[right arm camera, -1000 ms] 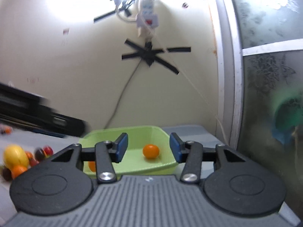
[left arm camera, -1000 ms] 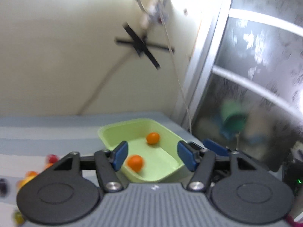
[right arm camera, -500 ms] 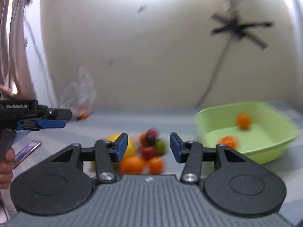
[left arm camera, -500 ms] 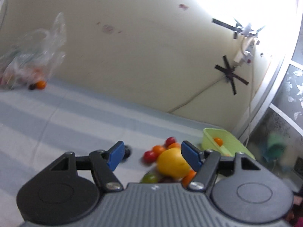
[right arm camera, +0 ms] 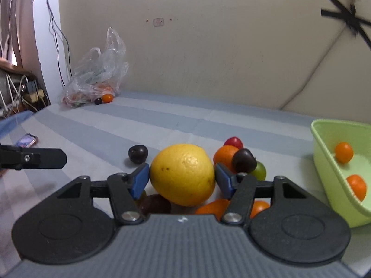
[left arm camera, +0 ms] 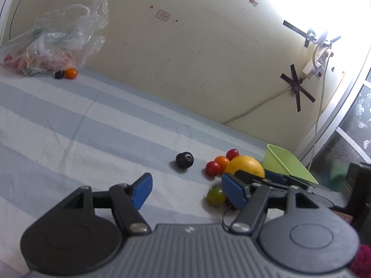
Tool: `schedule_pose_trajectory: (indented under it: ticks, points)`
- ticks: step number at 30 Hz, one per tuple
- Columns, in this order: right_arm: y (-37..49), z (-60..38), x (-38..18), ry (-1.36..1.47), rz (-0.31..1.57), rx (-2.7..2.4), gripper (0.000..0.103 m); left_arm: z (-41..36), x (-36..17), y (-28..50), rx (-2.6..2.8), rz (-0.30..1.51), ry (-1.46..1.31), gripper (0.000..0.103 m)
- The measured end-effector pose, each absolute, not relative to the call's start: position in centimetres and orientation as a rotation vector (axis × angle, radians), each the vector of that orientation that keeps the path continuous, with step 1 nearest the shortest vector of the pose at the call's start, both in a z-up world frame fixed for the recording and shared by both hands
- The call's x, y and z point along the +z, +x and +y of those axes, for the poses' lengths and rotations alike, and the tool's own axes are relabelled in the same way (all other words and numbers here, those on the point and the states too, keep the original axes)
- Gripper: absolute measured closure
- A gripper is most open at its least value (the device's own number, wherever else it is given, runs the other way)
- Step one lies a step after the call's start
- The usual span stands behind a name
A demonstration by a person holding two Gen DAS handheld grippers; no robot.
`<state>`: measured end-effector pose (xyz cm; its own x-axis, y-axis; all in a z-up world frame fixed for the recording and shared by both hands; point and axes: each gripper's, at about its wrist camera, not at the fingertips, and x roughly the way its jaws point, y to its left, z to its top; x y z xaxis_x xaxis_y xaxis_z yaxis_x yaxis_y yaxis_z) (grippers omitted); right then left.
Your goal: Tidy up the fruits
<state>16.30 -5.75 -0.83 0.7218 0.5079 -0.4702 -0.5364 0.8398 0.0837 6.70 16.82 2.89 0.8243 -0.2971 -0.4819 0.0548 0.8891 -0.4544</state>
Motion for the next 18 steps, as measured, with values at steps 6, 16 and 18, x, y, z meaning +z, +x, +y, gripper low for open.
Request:
schedule_pose_trajectory:
  ticks: [6, 16, 18]
  points:
    - [11.7, -7.9, 0.8, -0.042, 0.315, 0.571, 0.041, 16.5, 3.8, 5.2, -0.227, 0.540, -0.449, 0.035]
    - [5.5, -10.2, -2.9, -0.279, 0.312, 0.585, 0.039, 10.1, 3.6, 4.4, -0.422, 0.619, -0.378, 0.035]
    - [5.0, -10.5, -3.0, -0.296, 0.319, 0.599, 0.039, 9.1, 3.7, 4.0, -0.456, 0.632, -0.365, 0.030]
